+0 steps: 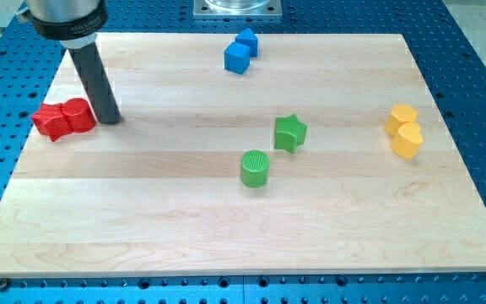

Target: Move the green blocks to the left

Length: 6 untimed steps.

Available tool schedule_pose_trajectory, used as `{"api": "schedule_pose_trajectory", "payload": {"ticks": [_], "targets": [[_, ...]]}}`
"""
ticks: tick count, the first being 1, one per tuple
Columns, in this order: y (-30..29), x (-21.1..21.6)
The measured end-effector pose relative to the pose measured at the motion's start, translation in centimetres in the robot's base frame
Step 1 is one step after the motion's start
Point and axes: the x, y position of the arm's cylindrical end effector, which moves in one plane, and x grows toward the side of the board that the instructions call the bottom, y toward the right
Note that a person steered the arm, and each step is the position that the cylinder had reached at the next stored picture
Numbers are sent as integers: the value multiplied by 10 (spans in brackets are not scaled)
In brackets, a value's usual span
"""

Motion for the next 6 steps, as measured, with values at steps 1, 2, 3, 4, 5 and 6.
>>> {"api": "schedule_pose_trajectory", "payload": {"ticks": [1, 2, 3, 4, 5, 6], "targets": [[84, -3], [188, -28], [281, -30], [294, 23], [250, 54], [210, 24]]}}
